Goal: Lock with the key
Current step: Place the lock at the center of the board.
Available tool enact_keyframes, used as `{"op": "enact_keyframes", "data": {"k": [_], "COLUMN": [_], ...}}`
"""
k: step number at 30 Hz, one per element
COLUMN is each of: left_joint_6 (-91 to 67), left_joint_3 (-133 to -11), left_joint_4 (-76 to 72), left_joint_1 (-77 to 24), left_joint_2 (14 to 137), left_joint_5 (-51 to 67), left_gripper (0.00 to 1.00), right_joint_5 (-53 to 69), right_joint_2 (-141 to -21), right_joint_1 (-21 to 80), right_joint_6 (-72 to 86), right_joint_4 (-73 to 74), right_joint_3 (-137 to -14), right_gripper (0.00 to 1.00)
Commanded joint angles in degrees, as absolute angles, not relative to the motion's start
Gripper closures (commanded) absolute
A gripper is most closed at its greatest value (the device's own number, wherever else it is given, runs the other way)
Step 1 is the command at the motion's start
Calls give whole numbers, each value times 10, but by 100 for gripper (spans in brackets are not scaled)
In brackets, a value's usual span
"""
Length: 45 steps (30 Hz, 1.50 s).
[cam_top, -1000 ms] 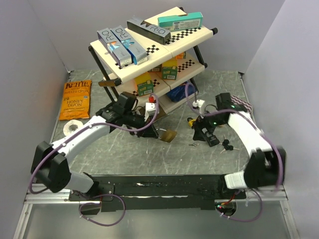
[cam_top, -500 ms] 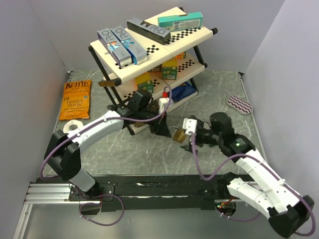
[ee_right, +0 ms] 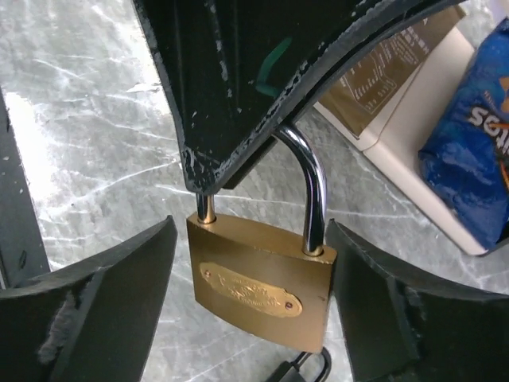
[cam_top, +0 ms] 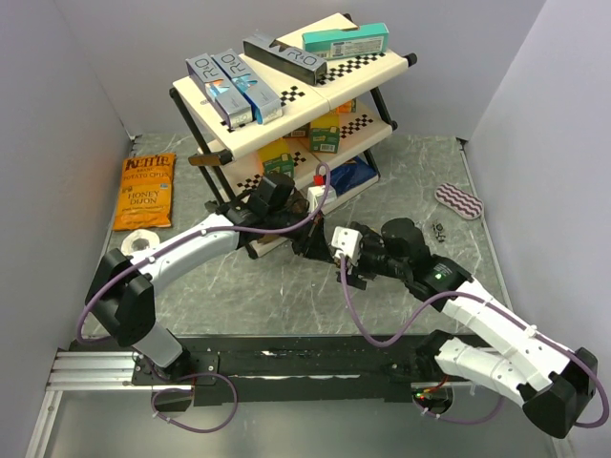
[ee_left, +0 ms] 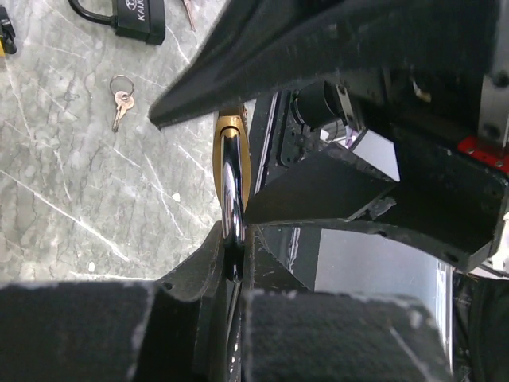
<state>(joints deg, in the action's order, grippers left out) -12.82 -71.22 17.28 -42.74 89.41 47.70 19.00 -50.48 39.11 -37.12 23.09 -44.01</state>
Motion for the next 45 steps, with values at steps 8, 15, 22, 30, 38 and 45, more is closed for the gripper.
{"op": "enact_keyframes", "data": {"k": [8,15,22,30,38,45], "left_joint_6": [-142,-73,25,55,39,33], "left_joint_3": [-708,-695,-602,-575,-552,-537], "left_joint_4": [126,142,109,127,141,175], "left_joint_1": [-429,-400,-396,-395,-379,-364], "left_joint_2": [846,784,631,593,573,557], "left_joint_5": [494,447,409,330,314,316], "left_gripper": [91,40,4,4,4,4], "right_joint_5": [101,121,172,116,64,36], "right_joint_2": [-517,-526,-571,-712,-819,-880], "right_joint_1": [417,383,318,308,336,336], "right_joint_6": [-325,-224,-36,156,228,275], "right_joint_4": [200,267,313,323,270,227], "right_joint_3": [-449,-463,-482,-527,-550,-535], "right_gripper": [74,100,100,100,100,98]}}
